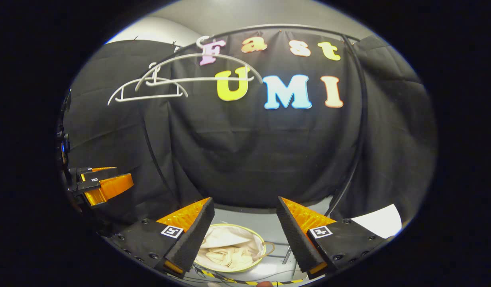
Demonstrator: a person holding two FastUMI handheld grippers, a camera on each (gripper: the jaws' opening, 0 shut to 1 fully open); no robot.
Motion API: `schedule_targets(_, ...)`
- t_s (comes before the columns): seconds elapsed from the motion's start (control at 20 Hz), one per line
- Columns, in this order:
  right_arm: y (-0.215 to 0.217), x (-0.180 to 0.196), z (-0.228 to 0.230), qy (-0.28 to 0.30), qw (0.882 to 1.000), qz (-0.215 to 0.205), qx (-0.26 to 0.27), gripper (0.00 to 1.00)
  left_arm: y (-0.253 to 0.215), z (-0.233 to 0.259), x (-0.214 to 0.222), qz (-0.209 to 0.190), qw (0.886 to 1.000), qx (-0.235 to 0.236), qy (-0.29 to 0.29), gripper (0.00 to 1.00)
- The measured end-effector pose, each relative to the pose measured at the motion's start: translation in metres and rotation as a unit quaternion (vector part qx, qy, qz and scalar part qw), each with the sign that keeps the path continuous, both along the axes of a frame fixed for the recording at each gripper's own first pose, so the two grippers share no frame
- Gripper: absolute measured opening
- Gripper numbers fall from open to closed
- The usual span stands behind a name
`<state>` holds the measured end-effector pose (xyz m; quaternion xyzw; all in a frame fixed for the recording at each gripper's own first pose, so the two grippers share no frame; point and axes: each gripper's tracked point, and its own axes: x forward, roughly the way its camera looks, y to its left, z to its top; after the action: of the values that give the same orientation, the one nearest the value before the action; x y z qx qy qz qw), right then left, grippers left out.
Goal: Grasp the clothes on the hanger with both hands and then place them into the laundry hamper below.
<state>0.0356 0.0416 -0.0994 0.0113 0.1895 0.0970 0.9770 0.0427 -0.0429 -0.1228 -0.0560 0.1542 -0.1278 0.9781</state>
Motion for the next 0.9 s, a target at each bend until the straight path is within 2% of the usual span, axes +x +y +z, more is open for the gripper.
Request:
schedule_targets(0.25,-0.041,-0.017,0.067,-0.073,0.997,-0.024,0.006,0.98,-0.01,0.072,-0.023,0.02,0.998,-0.005,-0.067,0.96)
schedule_targets(0.45,-0.074,-0.029,0.095,-0.115,0.992,-0.042,-0.004,0.97,-0.022,0.11,-0.041,0.026,0.995,-0.017,-0.097,0.96)
schedule_targets(0.5,-0.08,-0.034,0.099,-0.124,0.991,-0.044,-0.008,1.0,-0.021,0.118,-0.046,0.028,0.994,-0.011,-0.107,0.96)
schedule_targets(0.6,-0.092,-0.044,0.11,-0.141,0.989,-0.053,-0.012,0.96,-0.019,0.132,-0.059,0.029,0.992,-0.002,-0.124,0.96)
schedule_targets(0.9,-0.107,-0.062,0.125,-0.182,0.98,-0.075,-0.009,0.98,-0.012,0.141,-0.081,0.044,0.989,0.0,-0.142,0.96)
